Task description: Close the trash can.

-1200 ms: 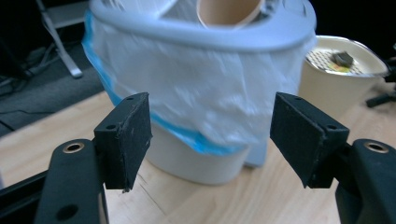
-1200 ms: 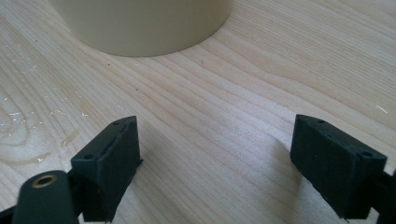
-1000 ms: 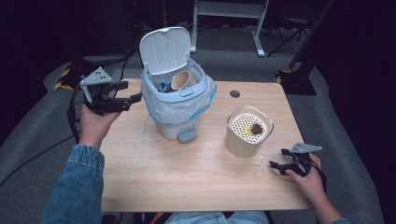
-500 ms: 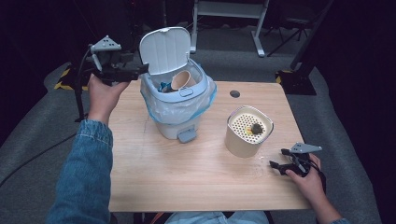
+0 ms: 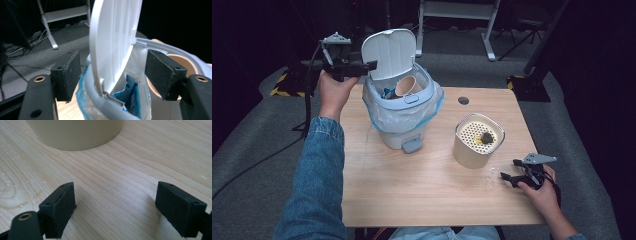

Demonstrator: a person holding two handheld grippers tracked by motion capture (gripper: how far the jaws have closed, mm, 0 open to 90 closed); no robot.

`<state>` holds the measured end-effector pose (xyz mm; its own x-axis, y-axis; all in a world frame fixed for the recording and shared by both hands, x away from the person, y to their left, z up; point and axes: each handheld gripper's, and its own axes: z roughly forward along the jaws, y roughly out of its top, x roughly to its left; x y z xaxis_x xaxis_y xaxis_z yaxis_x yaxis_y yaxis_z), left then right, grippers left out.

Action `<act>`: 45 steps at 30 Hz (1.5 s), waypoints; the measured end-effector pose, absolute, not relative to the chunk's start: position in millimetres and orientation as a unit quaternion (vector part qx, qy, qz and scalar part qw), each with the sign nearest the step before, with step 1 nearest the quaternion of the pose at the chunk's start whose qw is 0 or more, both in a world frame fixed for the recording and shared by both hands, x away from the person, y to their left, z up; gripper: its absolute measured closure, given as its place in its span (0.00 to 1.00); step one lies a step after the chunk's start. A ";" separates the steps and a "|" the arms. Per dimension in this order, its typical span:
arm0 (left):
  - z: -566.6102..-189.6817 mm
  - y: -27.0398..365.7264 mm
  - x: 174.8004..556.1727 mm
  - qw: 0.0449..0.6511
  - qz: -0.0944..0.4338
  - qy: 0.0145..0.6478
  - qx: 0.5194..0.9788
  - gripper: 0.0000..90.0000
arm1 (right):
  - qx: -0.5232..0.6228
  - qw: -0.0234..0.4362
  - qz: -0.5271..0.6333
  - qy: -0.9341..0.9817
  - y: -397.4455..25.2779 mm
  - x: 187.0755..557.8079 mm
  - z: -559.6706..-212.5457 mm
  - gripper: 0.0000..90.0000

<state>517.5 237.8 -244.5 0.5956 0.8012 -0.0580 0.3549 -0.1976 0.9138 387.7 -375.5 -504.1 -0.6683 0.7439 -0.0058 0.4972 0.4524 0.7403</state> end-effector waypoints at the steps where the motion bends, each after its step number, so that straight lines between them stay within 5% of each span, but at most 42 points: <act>1: -243.8 237.5 516.9 0.505 0.221 0.386 0.740 0.33 | 0.371 0.167 0.369 0.836 -375.5 387.8 -504.1 0.18; 18: -232.9 235.5 497.4 0.565 0.160 0.332 0.738 0.39 | 0.371 0.167 0.369 0.836 -375.5 387.7 -504.1 0.18; 32: -249.6 209.6 483.8 0.540 0.107 0.290 0.783 0.47 | 0.371 0.168 0.369 0.835 -375.4 387.4 -504.1 0.19; 45: -261.4 190.6 492.6 0.516 0.083 0.307 0.795 0.69 | 0.372 0.168 0.369 0.835 -375.3 387.2 -504.1 0.19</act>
<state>492.6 190.6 -261.4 0.7982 0.5737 -0.1839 0.4013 -0.2786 0.8725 387.2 -375.3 -504.1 -0.6674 0.7447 -0.0055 0.4968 0.4507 0.7417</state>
